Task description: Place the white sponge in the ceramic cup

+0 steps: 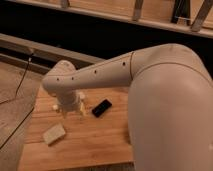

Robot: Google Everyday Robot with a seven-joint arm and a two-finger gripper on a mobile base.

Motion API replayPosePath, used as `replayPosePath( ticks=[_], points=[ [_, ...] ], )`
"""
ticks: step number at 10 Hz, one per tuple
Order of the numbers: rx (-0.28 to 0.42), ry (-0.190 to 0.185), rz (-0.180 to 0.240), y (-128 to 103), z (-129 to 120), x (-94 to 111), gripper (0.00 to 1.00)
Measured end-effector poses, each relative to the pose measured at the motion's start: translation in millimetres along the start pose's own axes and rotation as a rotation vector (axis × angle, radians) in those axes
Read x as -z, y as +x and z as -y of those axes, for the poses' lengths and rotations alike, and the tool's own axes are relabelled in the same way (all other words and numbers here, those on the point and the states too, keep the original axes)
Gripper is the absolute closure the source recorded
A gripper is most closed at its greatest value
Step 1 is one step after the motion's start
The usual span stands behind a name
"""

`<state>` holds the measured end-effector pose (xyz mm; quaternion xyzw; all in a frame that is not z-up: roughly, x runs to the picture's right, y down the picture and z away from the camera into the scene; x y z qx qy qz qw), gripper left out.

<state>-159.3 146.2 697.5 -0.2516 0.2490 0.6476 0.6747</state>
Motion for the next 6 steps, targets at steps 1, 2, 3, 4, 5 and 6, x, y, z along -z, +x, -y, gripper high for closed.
replayPosePath(
  ticks=[1, 2, 3, 4, 5, 6],
  points=[
    [0.063, -0.015, -0.009, 12.1, -10.5, -7.9, 0.35],
    [0.114, -0.028, -0.016, 22.1, -18.8, -13.2, 0.35],
    [0.190, -0.044, -0.024, 36.6, -32.0, -20.3, 0.35],
    [0.234, -0.050, -0.031, 46.2, -38.8, -25.4, 0.35],
    [0.288, -0.052, -0.036, 56.6, -46.2, -30.8, 0.35],
    [0.361, -0.050, -0.041, 68.0, -56.3, -36.4, 0.35]
  ],
)
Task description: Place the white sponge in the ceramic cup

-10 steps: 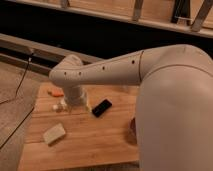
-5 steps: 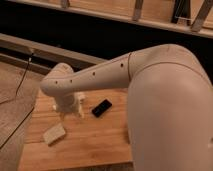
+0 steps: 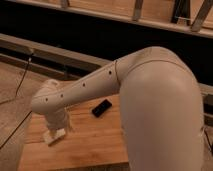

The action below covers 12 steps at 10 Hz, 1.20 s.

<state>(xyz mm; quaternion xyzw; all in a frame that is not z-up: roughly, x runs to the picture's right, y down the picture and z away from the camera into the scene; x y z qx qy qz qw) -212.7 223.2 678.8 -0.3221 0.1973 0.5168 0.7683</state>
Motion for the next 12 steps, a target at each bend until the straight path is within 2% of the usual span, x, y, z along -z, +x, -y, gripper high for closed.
replayPosePath(
  ticks=[1, 5, 6, 7, 9, 10, 12],
  points=[
    [0.052, 0.001, -0.005, 4.1, -10.1, -3.2, 0.35],
    [0.361, 0.021, -0.042, 13.8, -50.4, -18.4, 0.35],
    [0.403, 0.023, -0.050, 13.6, -53.3, -20.8, 0.35],
    [0.506, 0.038, -0.066, 9.4, -53.8, -28.0, 0.35],
    [0.596, 0.056, -0.079, -2.2, -46.0, -35.6, 0.35],
    [0.651, 0.071, -0.079, -15.9, -36.9, -38.4, 0.35],
    [0.715, 0.079, -0.076, -36.4, -25.2, -40.1, 0.35]
  ],
)
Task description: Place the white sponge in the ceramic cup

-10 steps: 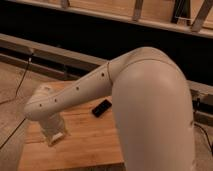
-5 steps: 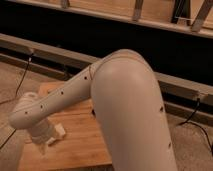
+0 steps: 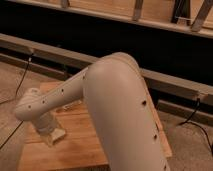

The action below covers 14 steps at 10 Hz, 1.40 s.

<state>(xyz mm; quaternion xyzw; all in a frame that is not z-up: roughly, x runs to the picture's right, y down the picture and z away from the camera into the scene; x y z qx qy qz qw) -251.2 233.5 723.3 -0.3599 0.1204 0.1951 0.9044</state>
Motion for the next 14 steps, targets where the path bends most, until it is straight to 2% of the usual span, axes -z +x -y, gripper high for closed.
replayPosePath(
  ticks=[3, 5, 7, 9, 12, 14],
  points=[
    [0.117, -0.020, -0.002, -14.2, 18.4, -6.3, 0.35],
    [0.201, -0.043, -0.010, -21.5, 17.1, -10.2, 0.35],
    [0.284, -0.045, -0.018, -28.9, 14.3, -12.7, 0.35],
    [0.365, -0.017, -0.020, -36.1, 15.7, -16.0, 0.35],
    [0.453, 0.065, -0.001, -51.2, 16.7, -22.8, 0.35],
    [0.478, 0.097, 0.008, -55.4, 16.2, -27.8, 0.35]
  ],
)
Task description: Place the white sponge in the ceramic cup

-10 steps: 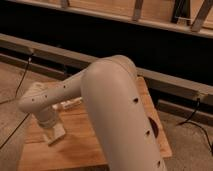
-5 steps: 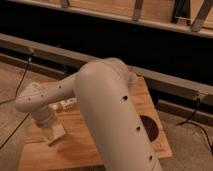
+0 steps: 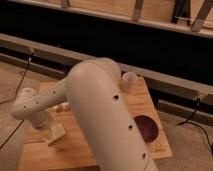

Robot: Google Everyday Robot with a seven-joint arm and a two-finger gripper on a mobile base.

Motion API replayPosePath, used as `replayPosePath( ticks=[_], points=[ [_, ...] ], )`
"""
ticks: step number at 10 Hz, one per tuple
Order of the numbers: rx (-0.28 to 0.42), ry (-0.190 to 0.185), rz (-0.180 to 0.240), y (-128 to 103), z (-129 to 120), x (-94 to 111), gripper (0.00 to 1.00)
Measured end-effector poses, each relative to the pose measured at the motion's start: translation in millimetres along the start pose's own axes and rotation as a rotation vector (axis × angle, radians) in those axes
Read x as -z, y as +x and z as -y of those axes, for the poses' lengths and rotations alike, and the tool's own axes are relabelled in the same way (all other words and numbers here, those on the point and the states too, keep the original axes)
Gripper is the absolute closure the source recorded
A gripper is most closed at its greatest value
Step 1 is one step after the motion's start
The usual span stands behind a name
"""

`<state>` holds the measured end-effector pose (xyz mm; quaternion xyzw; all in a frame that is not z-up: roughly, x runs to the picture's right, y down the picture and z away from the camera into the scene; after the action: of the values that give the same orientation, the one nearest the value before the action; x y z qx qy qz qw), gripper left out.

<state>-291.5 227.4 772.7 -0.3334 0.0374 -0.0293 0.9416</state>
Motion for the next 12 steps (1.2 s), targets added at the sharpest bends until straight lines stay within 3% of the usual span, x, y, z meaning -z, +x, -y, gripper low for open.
replayPosePath(
  ticks=[3, 12],
  points=[
    [0.003, 0.015, 0.001, -2.0, -3.4, -9.3, 0.35],
    [0.001, 0.009, -0.036, -0.1, -5.8, -35.1, 0.38]
  ],
)
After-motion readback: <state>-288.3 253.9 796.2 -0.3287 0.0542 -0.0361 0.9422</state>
